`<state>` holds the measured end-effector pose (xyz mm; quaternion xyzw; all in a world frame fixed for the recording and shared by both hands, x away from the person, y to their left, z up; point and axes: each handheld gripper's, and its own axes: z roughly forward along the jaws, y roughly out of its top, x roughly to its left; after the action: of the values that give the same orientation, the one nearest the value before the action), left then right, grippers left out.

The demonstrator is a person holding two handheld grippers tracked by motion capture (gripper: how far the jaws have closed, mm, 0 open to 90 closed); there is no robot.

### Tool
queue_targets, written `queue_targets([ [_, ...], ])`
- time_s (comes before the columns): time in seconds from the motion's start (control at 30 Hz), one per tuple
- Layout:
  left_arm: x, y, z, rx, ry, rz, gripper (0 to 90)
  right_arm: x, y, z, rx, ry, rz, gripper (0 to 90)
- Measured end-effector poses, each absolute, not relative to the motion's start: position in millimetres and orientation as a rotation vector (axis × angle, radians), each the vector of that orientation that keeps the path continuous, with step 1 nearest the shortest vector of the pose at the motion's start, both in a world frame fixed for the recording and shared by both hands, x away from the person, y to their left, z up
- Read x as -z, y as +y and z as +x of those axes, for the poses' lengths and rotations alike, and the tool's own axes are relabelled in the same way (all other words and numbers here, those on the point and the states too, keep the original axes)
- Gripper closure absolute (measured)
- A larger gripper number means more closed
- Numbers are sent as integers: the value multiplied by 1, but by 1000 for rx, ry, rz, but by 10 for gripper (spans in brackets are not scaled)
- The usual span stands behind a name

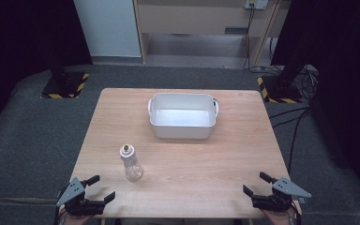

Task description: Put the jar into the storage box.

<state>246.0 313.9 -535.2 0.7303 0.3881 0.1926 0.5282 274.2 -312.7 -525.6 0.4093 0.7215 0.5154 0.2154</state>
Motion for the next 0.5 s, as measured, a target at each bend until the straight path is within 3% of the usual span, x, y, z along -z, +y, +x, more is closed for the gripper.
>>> queue_targets([
  [0.5,536,317,245,-457,925,1732,36,526,-313,272,-1422,2007,1130,94],
])
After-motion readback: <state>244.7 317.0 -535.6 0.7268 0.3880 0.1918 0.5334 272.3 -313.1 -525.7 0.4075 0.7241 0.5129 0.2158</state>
